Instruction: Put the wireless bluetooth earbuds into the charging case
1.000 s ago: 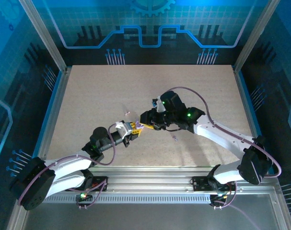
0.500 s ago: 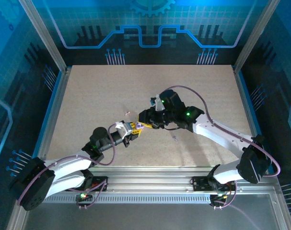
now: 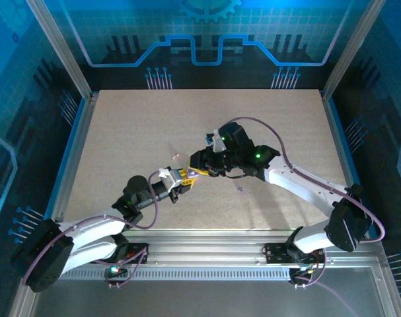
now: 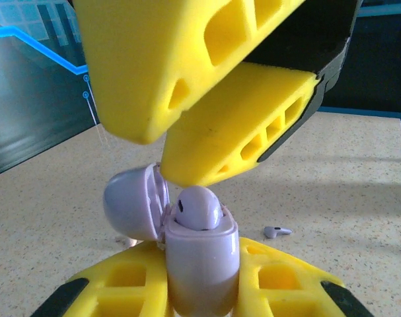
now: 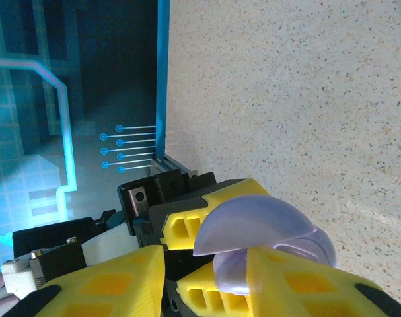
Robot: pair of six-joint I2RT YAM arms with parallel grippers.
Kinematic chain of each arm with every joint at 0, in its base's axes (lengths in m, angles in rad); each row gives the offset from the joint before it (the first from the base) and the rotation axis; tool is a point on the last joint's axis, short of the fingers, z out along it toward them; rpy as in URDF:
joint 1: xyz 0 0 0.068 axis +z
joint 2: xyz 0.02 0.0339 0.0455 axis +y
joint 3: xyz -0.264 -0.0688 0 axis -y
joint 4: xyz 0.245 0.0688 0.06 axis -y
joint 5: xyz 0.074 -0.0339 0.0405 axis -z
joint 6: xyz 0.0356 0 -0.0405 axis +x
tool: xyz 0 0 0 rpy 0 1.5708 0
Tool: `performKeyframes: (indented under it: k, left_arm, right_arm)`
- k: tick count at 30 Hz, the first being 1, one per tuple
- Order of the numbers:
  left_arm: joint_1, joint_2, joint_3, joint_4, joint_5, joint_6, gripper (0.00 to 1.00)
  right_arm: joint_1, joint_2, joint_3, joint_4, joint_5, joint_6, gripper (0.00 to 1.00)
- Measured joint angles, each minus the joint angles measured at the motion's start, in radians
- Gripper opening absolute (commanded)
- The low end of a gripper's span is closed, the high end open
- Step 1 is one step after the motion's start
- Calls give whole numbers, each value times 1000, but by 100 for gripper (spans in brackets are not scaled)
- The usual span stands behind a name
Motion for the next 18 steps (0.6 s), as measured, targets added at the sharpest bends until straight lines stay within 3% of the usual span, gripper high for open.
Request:
performKeyframes:
  k: [18]
  left_arm:
    - [-6,-9,0,-11,-1,17,7]
  right_arm:
    - [-4,-51,45,-184,46,-132,38]
